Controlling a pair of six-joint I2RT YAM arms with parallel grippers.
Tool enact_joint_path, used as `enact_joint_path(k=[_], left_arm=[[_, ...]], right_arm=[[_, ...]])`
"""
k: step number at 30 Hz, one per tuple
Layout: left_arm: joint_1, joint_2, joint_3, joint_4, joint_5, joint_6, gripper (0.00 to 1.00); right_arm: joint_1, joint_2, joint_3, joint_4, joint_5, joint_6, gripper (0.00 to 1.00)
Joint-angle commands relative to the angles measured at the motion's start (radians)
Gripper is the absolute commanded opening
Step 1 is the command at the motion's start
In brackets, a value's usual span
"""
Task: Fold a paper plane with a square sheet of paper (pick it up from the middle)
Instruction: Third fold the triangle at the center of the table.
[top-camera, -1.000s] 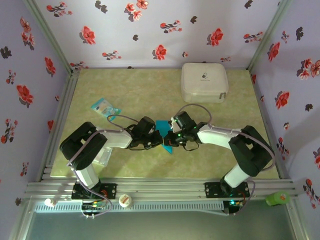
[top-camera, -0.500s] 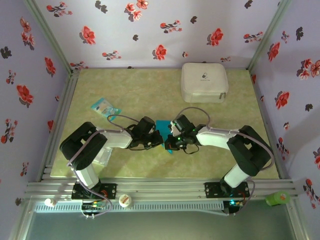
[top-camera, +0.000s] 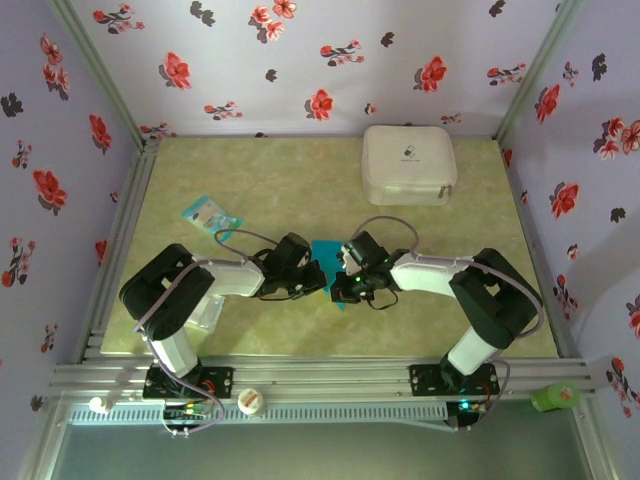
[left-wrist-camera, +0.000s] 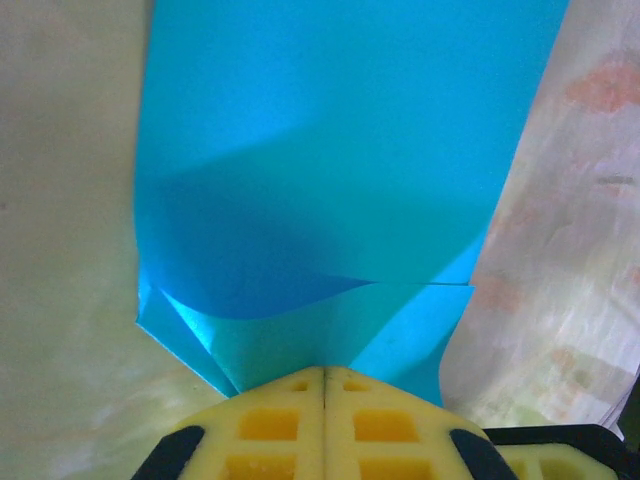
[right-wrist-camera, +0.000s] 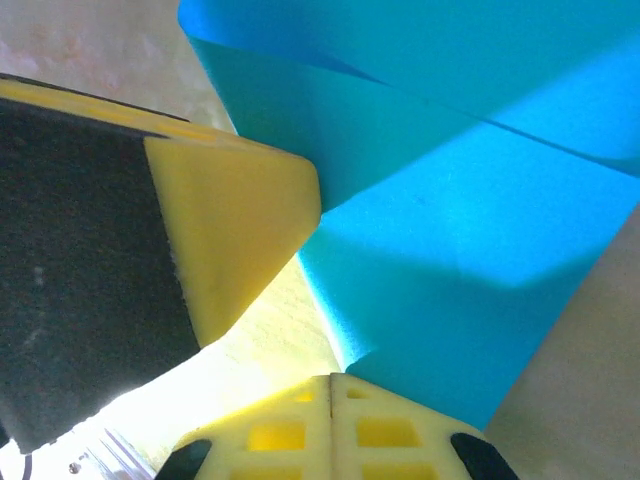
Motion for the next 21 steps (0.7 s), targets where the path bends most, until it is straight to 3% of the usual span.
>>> enact_joint_path(k=[1, 21], left_arm=[[-0.005, 0.029, -0.012, -0.035, -0.026, 0.019, 0.0], [0.005, 0.031, -0.013, -0.065, -0.044, 0.022, 0.0]], right_arm=[[0.0, 0.005, -0.015, -0.029, 0.03, -0.02, 0.0], [-0.008, -0.049, -0.092, -0.006, -0.004, -0.01, 0.02]])
